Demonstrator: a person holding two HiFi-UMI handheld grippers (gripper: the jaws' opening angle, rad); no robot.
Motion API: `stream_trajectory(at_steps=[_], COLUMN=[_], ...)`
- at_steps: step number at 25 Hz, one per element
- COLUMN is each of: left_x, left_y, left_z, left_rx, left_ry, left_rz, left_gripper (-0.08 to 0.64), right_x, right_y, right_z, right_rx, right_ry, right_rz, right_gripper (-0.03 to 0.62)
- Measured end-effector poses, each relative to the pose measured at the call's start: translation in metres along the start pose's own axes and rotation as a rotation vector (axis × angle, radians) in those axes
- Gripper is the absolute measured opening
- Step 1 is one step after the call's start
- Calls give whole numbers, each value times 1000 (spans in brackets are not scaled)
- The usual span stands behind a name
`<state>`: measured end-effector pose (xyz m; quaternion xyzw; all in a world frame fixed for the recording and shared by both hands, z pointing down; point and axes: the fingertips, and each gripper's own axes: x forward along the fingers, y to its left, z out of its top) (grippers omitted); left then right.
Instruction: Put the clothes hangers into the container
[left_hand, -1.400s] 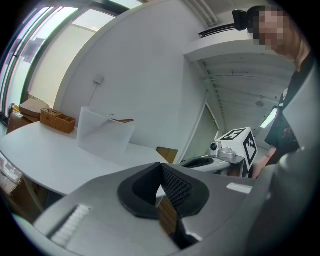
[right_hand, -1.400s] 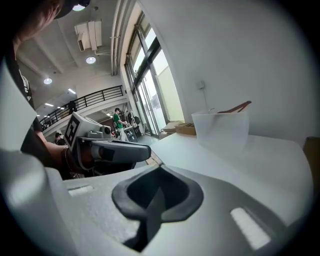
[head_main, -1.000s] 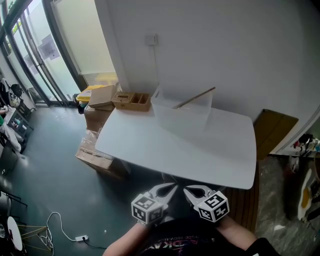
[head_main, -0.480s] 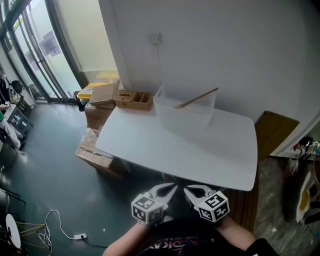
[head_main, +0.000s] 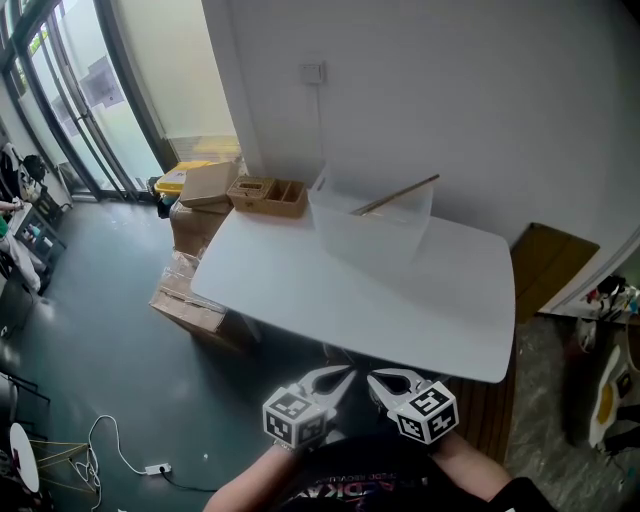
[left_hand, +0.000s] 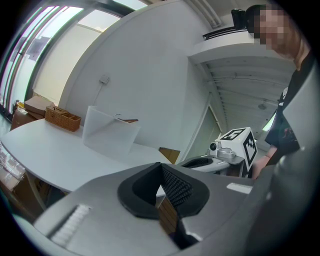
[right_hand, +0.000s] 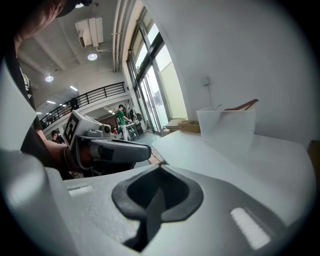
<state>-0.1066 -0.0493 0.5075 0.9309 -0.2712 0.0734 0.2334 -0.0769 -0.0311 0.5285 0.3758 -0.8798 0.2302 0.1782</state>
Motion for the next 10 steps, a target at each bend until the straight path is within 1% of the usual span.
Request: stream_trajectory(at_steps=[10], left_x=[8], left_y=[-9], left_z=[-4], left_rx=[5], left_ry=[11], left_rz=[-13], left_gripper=[6], right_x=[-8], right_y=[-5], right_z=[-6], right_rx=[15], right_ry=[-8], right_rz=[-9], right_gripper=[2])
